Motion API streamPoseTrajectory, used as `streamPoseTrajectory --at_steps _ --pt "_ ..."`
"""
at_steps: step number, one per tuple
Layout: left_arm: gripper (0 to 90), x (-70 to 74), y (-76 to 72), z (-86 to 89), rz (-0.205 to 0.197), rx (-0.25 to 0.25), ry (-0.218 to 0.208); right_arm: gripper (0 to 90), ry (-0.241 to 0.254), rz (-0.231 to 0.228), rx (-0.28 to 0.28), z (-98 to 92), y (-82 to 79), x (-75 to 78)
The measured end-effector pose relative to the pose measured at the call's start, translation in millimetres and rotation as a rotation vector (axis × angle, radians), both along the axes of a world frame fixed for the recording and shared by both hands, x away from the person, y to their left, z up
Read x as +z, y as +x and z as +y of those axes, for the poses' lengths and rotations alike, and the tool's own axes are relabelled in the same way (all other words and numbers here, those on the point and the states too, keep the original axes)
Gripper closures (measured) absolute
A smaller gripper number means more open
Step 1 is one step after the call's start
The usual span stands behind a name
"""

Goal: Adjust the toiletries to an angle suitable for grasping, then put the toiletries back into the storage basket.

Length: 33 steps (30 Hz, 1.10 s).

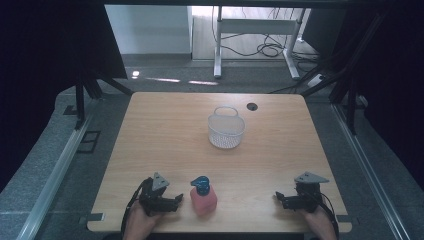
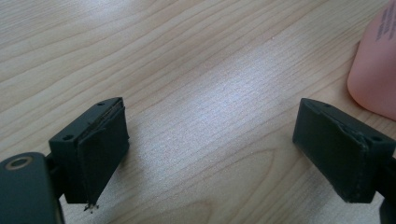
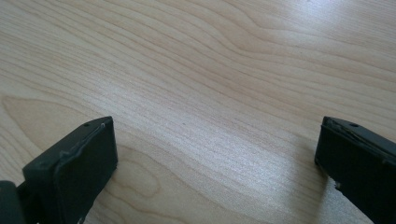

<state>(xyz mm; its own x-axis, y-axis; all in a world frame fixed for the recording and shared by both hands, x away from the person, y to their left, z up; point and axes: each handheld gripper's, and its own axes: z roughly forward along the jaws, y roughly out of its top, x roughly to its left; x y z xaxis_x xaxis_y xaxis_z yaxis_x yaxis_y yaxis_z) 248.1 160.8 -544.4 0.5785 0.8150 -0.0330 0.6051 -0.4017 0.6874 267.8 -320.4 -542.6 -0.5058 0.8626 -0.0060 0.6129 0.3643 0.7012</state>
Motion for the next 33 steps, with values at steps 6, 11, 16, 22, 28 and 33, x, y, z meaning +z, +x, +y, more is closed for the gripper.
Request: streamPoseTrajectory --at_steps 6,11,16,22,28,33 --pt "10.1 -0.1 0.3 -1.1 0.001 0.011 -0.002 0.0 0.0 0.0 0.0 -0.1 0.0 0.0" --pt "10.3 1.4 1.4 -1.8 0.012 0.012 0.008 0.0 0.0 0.0 0.002 -0.1 0.0 0.0" --pt "10.7 2.9 1.9 -1.0 0.027 0.025 0.0 0.0 0.0 0.0 0.003 0.0 0.0 0.0" --pt "11.6 5.1 2.3 2.8 0.041 0.028 -0.02 0.0 0.0 -0.001 0.007 0.1 -0.1 -0.1" --pt "11.9 10.2 1.1 8.5 0.034 0.021 -0.027 0.0 0.0 0.0 0.008 0.1 -0.1 -0.1" --pt "12.4 13.5 -0.8 11.8 0.038 -0.001 -0.031 0.0 0.001 0.0 0.009 0.1 -0.1 0.0"
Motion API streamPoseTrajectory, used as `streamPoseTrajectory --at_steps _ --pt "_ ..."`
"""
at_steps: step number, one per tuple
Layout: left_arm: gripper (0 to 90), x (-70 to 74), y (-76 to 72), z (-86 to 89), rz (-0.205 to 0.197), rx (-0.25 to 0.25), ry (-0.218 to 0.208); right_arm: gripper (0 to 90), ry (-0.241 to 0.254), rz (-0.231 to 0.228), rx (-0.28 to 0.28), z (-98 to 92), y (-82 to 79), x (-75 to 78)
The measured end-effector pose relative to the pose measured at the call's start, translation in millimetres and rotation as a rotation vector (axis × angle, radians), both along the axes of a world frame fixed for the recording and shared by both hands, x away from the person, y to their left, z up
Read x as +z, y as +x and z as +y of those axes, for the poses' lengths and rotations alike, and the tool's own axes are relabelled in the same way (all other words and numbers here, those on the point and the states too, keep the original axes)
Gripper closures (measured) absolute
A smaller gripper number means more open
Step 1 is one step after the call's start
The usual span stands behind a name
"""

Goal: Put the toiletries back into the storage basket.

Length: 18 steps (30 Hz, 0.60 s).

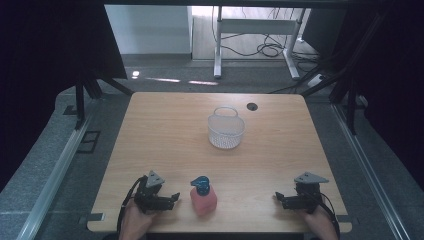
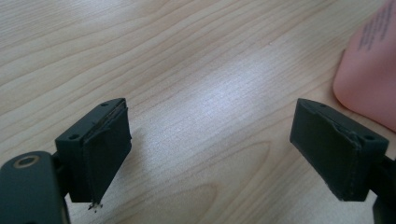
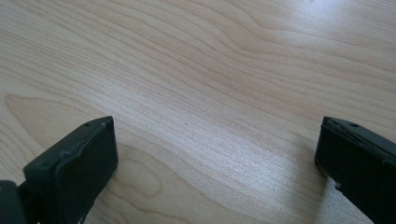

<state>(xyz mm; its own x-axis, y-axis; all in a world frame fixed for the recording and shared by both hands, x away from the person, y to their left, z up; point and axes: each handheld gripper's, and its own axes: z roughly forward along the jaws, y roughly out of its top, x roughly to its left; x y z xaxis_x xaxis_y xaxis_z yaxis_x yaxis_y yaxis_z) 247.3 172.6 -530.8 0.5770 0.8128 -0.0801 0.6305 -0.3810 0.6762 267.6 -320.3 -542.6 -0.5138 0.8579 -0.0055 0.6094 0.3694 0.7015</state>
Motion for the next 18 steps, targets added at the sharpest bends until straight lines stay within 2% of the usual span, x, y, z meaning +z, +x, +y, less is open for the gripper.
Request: streamPoseTrajectory --at_steps 5,18 --pt "12.4 7.3 -3.1 2.3 -0.017 -0.027 0.015 0.0 0.0 0.0 0.001 -0.1 0.0 0.0" --pt "14.8 22.3 -11.4 3.5 -0.026 -0.094 -0.01 0.0 0.0 0.0 0.003 -0.1 0.1 0.0"
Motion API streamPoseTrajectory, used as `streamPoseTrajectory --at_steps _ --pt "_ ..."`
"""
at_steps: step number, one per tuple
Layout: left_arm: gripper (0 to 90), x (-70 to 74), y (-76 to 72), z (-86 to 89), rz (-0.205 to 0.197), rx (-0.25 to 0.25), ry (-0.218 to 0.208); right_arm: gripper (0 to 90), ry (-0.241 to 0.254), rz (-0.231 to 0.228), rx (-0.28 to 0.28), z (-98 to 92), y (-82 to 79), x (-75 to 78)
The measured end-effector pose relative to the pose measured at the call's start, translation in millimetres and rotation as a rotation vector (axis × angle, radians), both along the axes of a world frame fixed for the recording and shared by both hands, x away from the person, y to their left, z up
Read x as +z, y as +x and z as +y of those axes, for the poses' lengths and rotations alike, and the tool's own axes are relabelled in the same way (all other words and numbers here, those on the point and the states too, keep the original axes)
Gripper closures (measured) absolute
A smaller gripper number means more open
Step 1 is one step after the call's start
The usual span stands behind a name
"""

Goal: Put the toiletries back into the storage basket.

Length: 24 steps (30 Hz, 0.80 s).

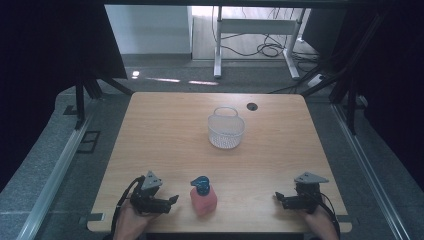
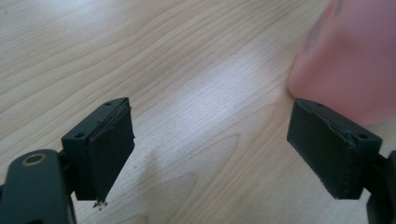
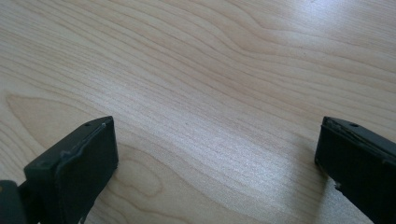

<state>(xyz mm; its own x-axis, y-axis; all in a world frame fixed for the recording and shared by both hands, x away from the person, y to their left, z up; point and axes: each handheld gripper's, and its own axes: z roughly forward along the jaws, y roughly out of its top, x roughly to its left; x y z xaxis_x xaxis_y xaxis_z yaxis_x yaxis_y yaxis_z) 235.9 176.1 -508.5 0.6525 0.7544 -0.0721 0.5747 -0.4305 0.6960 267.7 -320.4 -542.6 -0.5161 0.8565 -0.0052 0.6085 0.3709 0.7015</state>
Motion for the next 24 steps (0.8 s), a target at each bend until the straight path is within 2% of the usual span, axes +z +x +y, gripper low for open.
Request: streamPoseTrajectory --at_steps 9,18,24 --pt "16.5 12.0 -8.3 -4.3 -0.01 -0.056 -0.027 0.0 0.0 0.0 0.0 0.1 0.1 0.0" --pt "16.8 24.9 -17.2 -11.4 -0.019 -0.147 -0.072 0.0 0.0 0.0 0.001 0.2 0.1 0.0" --pt "17.3 35.0 -20.7 -17.2 -0.036 -0.187 -0.087 0.0 0.0 0.001 0.0 0.4 0.1 0.0"
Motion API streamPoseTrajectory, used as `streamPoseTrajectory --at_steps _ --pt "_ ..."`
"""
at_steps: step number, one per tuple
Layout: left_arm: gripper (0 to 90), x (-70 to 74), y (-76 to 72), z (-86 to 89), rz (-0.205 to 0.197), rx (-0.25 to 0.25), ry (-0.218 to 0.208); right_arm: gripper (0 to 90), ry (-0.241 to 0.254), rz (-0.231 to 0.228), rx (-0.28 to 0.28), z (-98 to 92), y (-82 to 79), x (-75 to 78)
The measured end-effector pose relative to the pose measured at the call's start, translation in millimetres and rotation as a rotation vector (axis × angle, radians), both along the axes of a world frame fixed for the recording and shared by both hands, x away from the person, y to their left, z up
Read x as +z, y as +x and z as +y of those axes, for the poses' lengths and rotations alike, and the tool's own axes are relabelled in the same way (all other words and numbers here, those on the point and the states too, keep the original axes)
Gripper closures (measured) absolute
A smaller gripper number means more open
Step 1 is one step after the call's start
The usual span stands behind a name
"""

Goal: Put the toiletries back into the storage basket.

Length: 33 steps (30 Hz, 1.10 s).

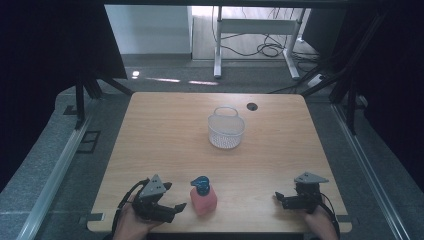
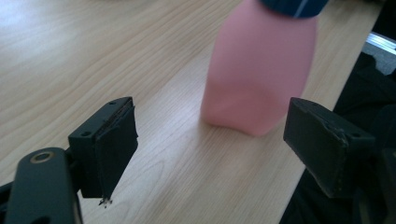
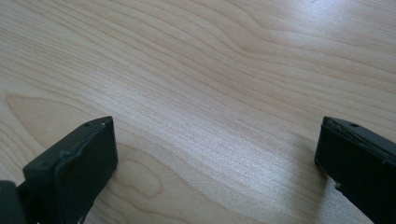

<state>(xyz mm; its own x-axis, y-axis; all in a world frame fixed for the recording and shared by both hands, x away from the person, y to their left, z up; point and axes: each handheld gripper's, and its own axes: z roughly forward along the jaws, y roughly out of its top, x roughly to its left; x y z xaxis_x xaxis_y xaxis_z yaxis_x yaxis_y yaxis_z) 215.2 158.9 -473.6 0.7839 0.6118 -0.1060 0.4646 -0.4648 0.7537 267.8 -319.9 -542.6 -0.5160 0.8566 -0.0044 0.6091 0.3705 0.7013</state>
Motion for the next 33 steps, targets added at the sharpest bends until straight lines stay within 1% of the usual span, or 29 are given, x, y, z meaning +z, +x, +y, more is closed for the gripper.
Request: streamPoseTrajectory --at_steps 4,10,12,14,16,19,24,27,33 --pt "18.1 7.5 -0.5 -5.4 -0.014 -0.025 -0.019 0.0 0.0 0.0 0.0 0.0 0.0 0.0" --pt "18.8 16.8 1.6 -15.0 -0.034 -0.059 -0.032 0.0 0.0 0.0 0.0 0.1 0.0 0.0" --pt "19.2 19.1 2.5 -18.3 -0.039 -0.069 -0.03 0.0 0.0 0.0 0.0 0.0 0.0 0.0" --pt "19.9 19.5 2.7 -18.9 -0.04 -0.071 -0.03 0.0 0.0 0.0 0.0 0.0 0.0 0.0" --pt "20.7 22.0 3.8 -23.4 -0.046 -0.081 -0.027 0.0 0.0 0.0 0.0 0.1 0.0 0.0" --pt "22.4 23.7 5.0 -27.1 -0.049 -0.089 -0.033 0.0 0.0 0.0 0.0 0.0 0.0 0.0" --pt "27.1 26.8 8.6 -34.5 -0.059 -0.109 -0.04 0.0 0.0 0.0 0.0 0.1 0.0 0.0" --pt "30.0 27.8 11.1 -38.5 -0.06 -0.12 -0.051 0.0 0.0 0.0 0.0 0.1 0.0 0.0" --pt "33.9 28.3 16.3 -47.9 -0.068 -0.135 -0.054 0.0 0.0 0.0 0.001 0.1 0.1 0.0"
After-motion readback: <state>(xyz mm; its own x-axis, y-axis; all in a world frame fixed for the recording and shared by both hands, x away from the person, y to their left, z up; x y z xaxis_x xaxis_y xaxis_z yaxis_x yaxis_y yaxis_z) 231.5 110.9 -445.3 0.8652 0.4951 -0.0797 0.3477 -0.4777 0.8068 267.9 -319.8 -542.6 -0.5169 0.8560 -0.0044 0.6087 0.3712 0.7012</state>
